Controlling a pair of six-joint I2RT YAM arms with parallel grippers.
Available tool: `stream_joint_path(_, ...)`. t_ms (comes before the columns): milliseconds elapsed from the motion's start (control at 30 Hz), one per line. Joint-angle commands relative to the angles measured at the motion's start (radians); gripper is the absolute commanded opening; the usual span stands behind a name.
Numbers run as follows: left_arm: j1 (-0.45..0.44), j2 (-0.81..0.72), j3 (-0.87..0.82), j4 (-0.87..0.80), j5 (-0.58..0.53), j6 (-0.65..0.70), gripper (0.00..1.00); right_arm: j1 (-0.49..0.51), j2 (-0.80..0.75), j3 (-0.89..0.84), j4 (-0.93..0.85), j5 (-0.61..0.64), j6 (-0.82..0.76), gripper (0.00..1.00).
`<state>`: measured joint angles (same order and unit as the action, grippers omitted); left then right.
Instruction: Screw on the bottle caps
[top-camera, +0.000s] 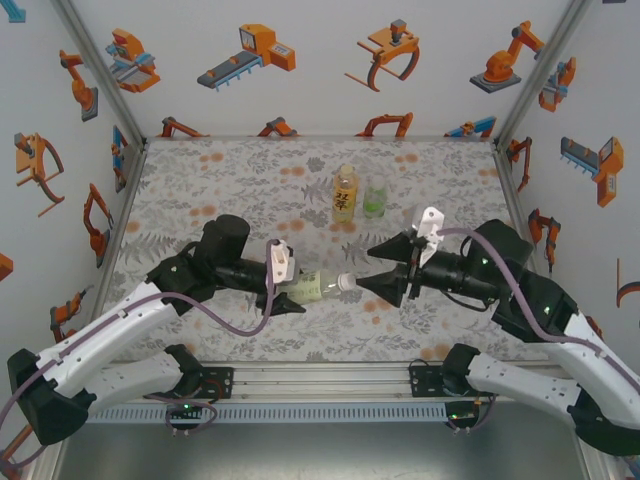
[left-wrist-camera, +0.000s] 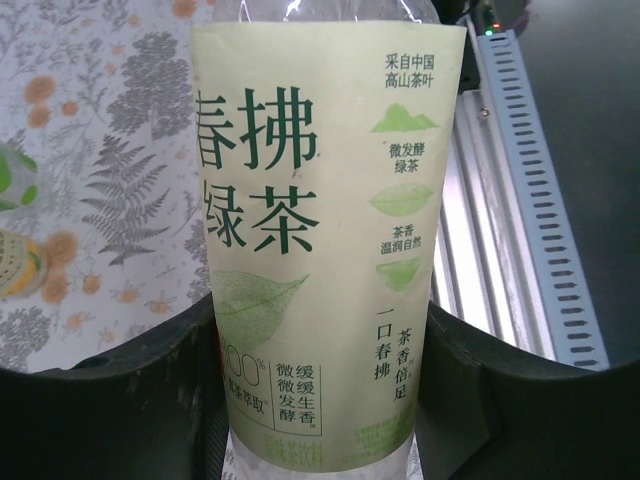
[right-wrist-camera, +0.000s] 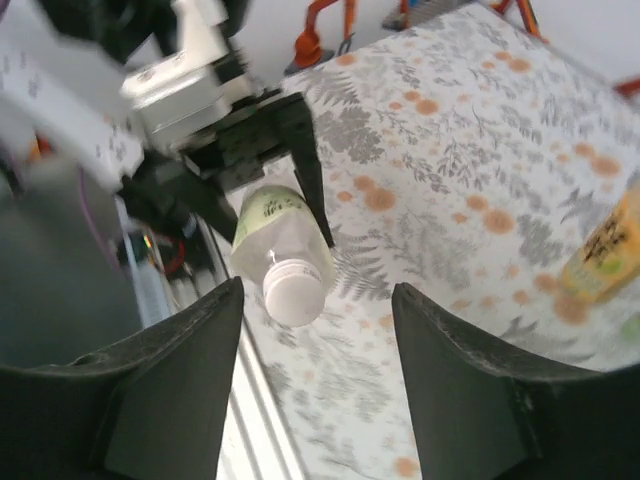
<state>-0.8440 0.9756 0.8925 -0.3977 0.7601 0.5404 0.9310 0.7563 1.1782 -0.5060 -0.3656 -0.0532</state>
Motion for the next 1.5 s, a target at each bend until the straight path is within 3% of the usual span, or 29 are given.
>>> stream_joint_path(0, -0.003, -0.003, 0.037, -0.034, 0.116, 0.023, 0.0, 0.005, 0.037, 0.027, -0.117, -0.267, -0.369, 0.54)
stream_joint_path(100, -0.003, -0.001, 0.048, -0.048, 0.134, 0.006, 0.0, 0.005, 0.058, 0.014, -0.091, -0.337, -0.416, 0.57)
stream_joint_path(233, -0.004, -0.002, 0.043, -0.048, 0.123, 0.002, 0.0, 0.005, 0.074, -0.019, -0.038, -0.33, -0.419, 0.55)
stream_joint_path(567, -0.004, 0.005, 0.051, -0.047, 0.106, 0.014, 0.0, 0.005, 0.067, -0.073, 0.026, -0.328, -0.403, 0.41)
stream_joint_path(767, -0.004, 0.027, 0.051, -0.042, 0.054, 0.012, 0.0, 0.005, 0.049, -0.104, 0.092, -0.294, -0.299, 0.24)
stream_joint_path(833, -0.004, 0.036, 0.049, -0.036, -0.012, 0.003, 0.0, 0.005, 0.032, -0.136, 0.142, -0.224, -0.185, 0.17)
stream_joint_path(1000, -0.004, 0.038, 0.03, 0.003, -0.111, -0.001, 0.0, 0.005, 0.031, -0.179, 0.188, 0.085, 0.312, 0.0)
stream_joint_path(1267, -0.004, 0.065, 0.026, 0.055, -0.109, 0.019, 0.0, 0.005, 0.03, -0.236, 0.195, 0.339, 1.048, 0.0)
stream_joint_path(1467, -0.004, 0.078, 0.013, 0.097, -0.113, 0.026, 0.0, 0.005, 0.008, -0.285, 0.081, 0.454, 1.458, 0.0)
